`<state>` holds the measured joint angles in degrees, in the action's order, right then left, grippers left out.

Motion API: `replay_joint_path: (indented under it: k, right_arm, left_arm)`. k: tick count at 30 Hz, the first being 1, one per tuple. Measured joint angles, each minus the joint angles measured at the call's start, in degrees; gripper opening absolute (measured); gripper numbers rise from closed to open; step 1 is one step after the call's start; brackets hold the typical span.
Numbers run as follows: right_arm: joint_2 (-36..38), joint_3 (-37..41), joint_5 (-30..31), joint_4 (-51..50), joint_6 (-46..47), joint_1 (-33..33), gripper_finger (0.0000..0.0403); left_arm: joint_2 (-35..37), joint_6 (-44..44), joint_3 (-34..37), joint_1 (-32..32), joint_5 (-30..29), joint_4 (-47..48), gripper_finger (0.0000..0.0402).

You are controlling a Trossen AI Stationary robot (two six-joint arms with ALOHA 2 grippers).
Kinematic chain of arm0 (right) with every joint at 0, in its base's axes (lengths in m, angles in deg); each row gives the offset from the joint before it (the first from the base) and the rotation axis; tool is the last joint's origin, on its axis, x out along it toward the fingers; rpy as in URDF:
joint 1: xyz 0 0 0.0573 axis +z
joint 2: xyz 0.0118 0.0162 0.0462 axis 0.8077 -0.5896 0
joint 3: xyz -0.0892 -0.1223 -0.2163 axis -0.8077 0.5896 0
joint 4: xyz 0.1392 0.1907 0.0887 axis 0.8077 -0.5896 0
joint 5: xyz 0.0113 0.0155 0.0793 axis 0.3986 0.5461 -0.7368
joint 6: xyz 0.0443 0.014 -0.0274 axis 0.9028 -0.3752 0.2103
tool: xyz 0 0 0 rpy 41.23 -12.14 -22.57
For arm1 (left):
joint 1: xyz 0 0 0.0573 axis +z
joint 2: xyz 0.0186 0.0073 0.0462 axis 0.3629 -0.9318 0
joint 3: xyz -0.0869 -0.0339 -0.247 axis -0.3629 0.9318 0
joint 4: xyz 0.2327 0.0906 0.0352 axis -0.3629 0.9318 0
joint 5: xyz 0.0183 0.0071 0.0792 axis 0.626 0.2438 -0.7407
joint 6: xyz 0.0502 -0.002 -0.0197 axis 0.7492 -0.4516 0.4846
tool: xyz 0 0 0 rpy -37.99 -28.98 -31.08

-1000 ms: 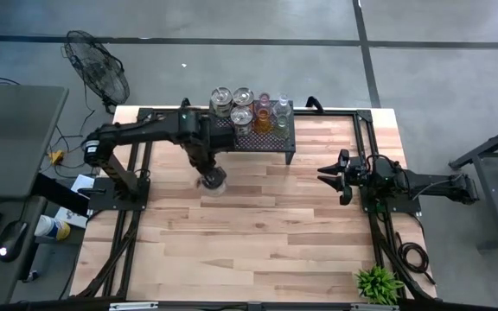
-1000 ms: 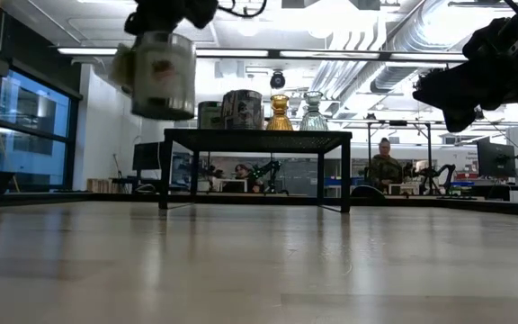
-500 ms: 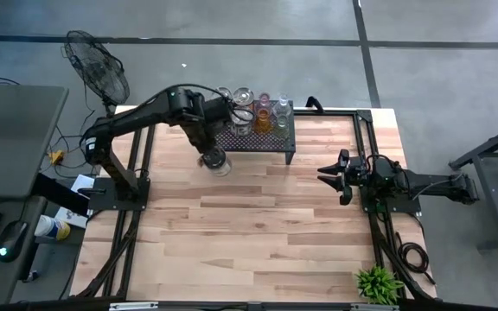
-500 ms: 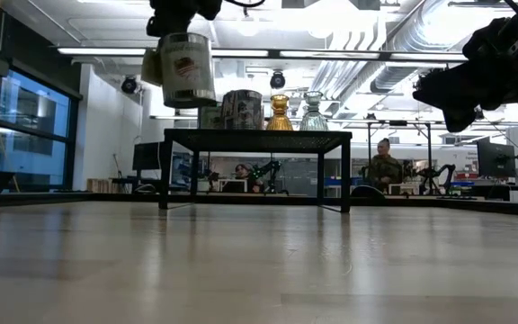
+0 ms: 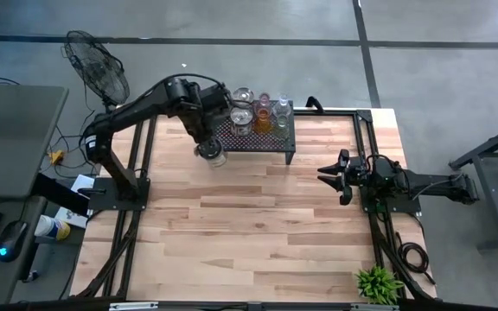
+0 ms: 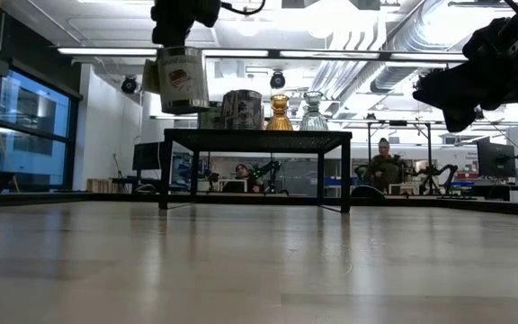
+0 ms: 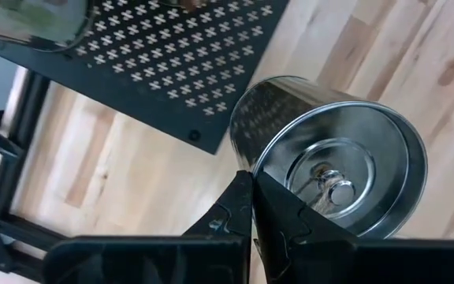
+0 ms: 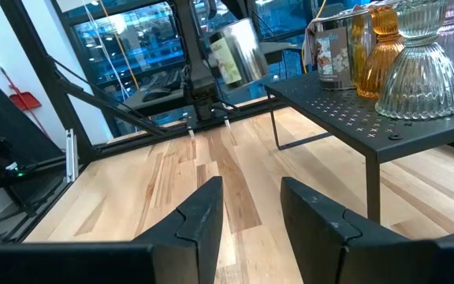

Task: Pick & Place candle stick holders
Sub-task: Put the silver scented candle on the shelf

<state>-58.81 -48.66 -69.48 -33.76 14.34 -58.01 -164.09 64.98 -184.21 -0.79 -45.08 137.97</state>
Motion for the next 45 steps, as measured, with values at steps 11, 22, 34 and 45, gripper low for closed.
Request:
replay_joint_path:
  k: [11, 22, 34, 45]
  right_arm:
    - [0.02, 0.00, 0.00, 0.02, 0.00, 0.01, 0.0122]
    - [0.02, 0.00, 0.02, 0.02, 0.00, 0.02, 0.0122]
    - [0.02, -0.01, 0.01, 0.02, 0.00, 0.00, 0.0122]
    - [0.01, 0.00, 0.02, 0.01, 0.00, 0.02, 0.0122]
  left_arm:
    - [-0.07, 10.61, -1.49, 5.34, -4.12, -0.13, 0.0000]
    - [-1.09, 12.62, -1.75, 9.63, -4.91, -1.98, 0.0000]
    - [-3.13, 17.00, -1.73, 12.87, -3.79, -6.13, 0.0000]
    - [-7.48, 18.87, -8.18, 13.36, -2.57, -4.89, 0.0000]
